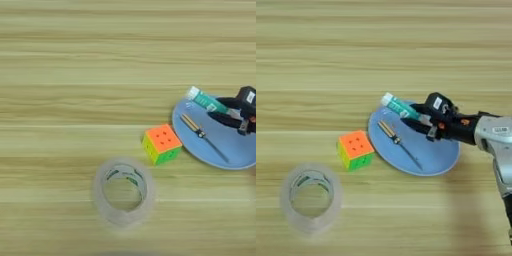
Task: Move the objects on the table
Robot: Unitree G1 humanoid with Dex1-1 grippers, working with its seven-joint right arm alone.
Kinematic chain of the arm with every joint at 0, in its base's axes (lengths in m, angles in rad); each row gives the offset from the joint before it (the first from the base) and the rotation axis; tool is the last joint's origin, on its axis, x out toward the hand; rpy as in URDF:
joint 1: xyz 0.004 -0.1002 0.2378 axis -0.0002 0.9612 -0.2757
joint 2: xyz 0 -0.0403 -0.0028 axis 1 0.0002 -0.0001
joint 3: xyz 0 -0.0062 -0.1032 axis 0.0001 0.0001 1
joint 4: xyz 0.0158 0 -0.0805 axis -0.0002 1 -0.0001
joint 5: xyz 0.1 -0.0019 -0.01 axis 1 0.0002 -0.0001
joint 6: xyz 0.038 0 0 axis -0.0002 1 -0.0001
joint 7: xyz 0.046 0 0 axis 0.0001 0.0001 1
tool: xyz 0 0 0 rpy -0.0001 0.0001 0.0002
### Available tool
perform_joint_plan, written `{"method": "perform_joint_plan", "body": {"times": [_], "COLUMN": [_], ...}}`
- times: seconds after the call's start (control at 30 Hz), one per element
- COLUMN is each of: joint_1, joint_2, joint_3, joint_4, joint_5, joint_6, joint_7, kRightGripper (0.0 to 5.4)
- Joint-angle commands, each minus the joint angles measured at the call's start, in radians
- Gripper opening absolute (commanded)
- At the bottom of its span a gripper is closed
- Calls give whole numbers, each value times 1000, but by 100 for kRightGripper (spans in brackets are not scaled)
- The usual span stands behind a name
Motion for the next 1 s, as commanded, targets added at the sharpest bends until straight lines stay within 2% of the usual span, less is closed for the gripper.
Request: {"method": "perform_joint_plan", "body": {"times": [0.03,0.2,0.37,0.6,0.93,1.0], "joint_1": [-93,-102,-90,-114,-135,-138], "joint_2": [-37,-36,-32,-18,-15,-14], "joint_3": [-7,11,35,55,58,57], "joint_4": [32,100,136,242,303,309], "joint_5": [-42,-78,-82,-96,-100,-98], "joint_6": [-56,-100,-127,-158,-182,-186], "joint_7": [-62,-68,-35,-35,-40,-41], "kRightGripper": [169,169,169,169,169,206]}}
